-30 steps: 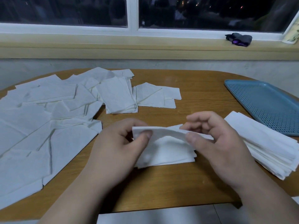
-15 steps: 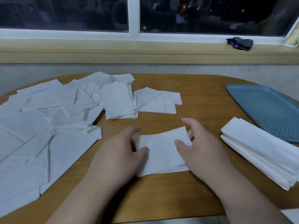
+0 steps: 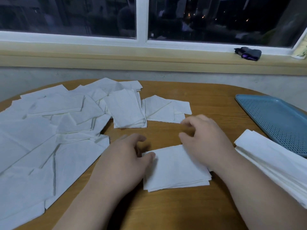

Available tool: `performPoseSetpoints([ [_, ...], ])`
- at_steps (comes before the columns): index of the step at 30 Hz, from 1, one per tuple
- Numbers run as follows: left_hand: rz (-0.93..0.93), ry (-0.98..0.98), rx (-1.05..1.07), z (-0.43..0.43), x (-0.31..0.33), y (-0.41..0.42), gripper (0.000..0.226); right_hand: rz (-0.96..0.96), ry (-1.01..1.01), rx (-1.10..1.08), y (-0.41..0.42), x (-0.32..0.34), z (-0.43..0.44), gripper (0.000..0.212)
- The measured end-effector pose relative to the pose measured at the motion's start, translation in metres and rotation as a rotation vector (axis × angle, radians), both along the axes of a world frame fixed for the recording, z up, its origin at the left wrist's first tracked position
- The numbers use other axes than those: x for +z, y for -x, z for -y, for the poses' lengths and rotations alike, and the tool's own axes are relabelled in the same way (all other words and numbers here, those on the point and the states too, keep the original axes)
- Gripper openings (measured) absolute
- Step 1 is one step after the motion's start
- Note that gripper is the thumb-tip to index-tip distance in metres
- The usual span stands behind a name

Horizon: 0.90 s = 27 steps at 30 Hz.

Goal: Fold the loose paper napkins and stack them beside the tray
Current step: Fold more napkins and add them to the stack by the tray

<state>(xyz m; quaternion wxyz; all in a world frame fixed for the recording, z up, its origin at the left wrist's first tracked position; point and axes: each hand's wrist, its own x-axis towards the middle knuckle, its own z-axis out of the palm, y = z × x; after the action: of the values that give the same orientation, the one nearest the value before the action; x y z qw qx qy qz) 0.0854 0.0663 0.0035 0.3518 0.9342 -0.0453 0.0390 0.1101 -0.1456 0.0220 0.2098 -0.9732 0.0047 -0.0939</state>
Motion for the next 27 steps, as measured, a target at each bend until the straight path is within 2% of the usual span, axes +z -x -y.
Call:
performPoseSetpoints([
  [4,-0.009,0.014,0.015,-0.005,-0.001,-0.009,0.036,-0.001,0.054,0.065,-0.056,0.013,-0.012,0.037],
  [9,-0.007,0.043,0.028,-0.008,-0.002,-0.018,0.036,-0.082,0.214,0.151,-0.112,0.007,-0.031,0.048],
  [12,-0.010,0.065,0.030,-0.007,-0.002,-0.022,0.034,-0.135,0.289,0.199,-0.133,-0.003,-0.039,0.047],
  [18,-0.030,0.081,0.007,-0.007,-0.002,-0.026,0.033,-0.102,0.323,0.210,-0.150,-0.006,-0.044,0.023],
  [25,-0.040,0.094,0.009,-0.007,-0.001,-0.026,0.031,-0.097,0.344,0.225,-0.151,-0.005,-0.041,0.023],
  [27,-0.042,0.092,0.007,-0.007,0.000,-0.025,0.031,-0.151,0.322,0.231,-0.150,-0.004,-0.041,0.037],
])
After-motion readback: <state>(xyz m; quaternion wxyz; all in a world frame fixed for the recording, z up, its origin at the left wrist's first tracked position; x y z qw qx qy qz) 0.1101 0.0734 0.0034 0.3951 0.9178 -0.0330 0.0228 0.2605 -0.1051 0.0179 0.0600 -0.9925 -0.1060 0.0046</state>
